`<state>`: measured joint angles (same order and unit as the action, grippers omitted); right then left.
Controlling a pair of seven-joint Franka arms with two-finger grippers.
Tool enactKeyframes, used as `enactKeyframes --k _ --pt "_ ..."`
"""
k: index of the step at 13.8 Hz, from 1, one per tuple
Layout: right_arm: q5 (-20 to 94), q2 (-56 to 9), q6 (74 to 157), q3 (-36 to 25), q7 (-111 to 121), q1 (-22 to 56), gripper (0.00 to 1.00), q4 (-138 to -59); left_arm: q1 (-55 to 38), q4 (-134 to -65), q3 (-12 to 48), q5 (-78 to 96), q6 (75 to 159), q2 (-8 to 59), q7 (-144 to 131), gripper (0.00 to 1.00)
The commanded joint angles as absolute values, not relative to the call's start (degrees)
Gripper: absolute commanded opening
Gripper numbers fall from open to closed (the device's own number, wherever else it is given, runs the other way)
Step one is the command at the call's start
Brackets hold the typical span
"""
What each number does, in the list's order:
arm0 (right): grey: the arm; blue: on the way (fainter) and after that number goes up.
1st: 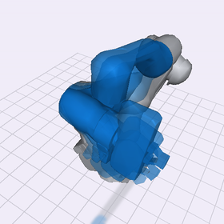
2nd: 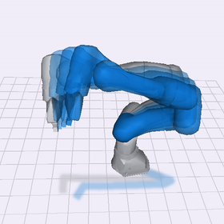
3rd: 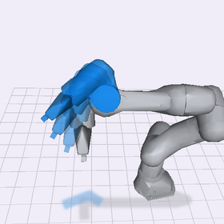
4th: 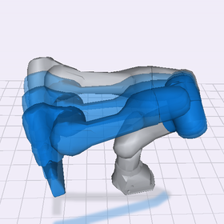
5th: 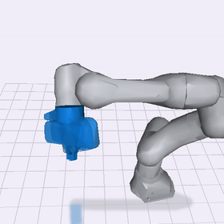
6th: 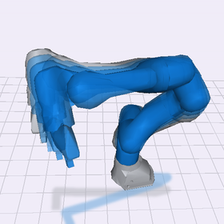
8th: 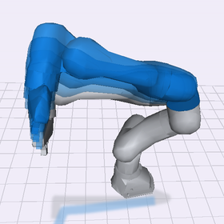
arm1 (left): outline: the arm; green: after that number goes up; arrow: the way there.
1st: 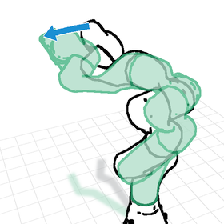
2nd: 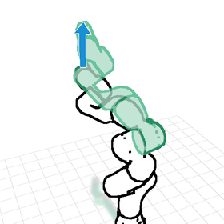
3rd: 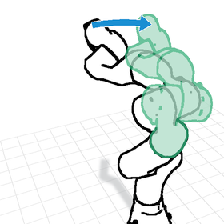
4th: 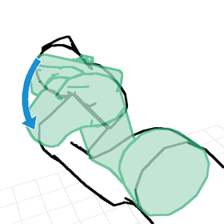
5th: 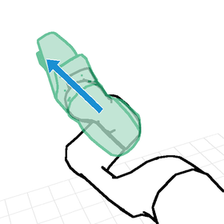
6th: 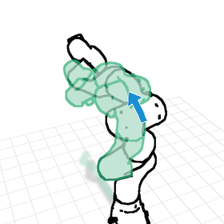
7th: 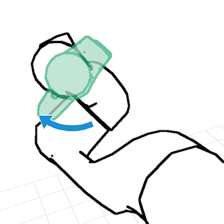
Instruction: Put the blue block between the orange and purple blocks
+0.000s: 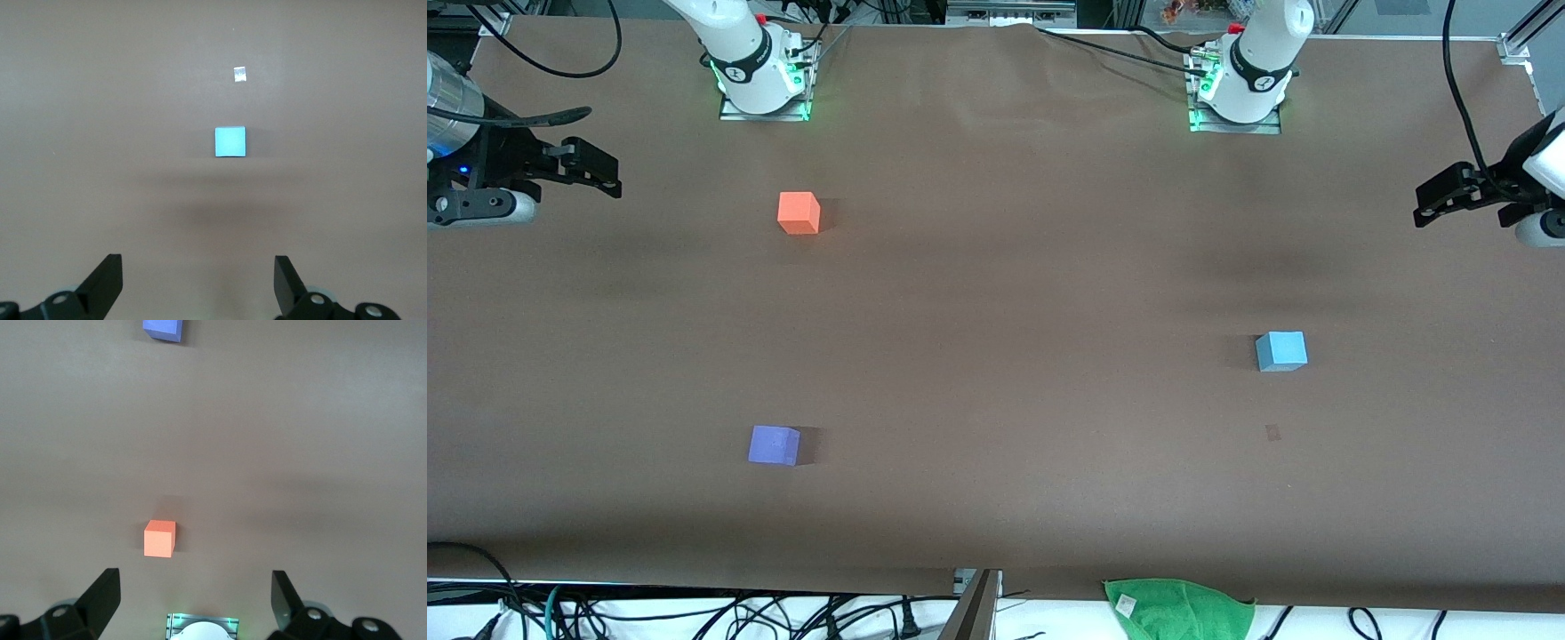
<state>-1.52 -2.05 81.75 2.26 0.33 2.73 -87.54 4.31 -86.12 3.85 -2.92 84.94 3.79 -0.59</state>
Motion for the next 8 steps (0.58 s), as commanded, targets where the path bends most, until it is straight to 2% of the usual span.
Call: enactKeyframes --k 1,3,6,8 --pt "-1.49 -2.29 81.56 2.37 0.70 2.46 1.00 -86.84 6.15 -81.49 4.13 -0.53 83.67 8.95 1.23 1.00" --pt "-1.49 -2.29 81.56 2.37 0.70 2.46 1.00 -86.92 5.54 -80.69 4.22 -1.58 84.54 13.16 1.14 1.00" --pt "-1.41 -2.29 81.56 2.37 0.70 2.46 1.00 -86.92 4.93 -79.98 4.83 -1.14 91.48 18.79 1.23 1.00" --pt "-1.49 -2.29 81.56 2.46 0.62 2.55 1.00 -86.92 1.42 -79.72 4.83 -5.33 93.07 24.85 1.23 1.00"
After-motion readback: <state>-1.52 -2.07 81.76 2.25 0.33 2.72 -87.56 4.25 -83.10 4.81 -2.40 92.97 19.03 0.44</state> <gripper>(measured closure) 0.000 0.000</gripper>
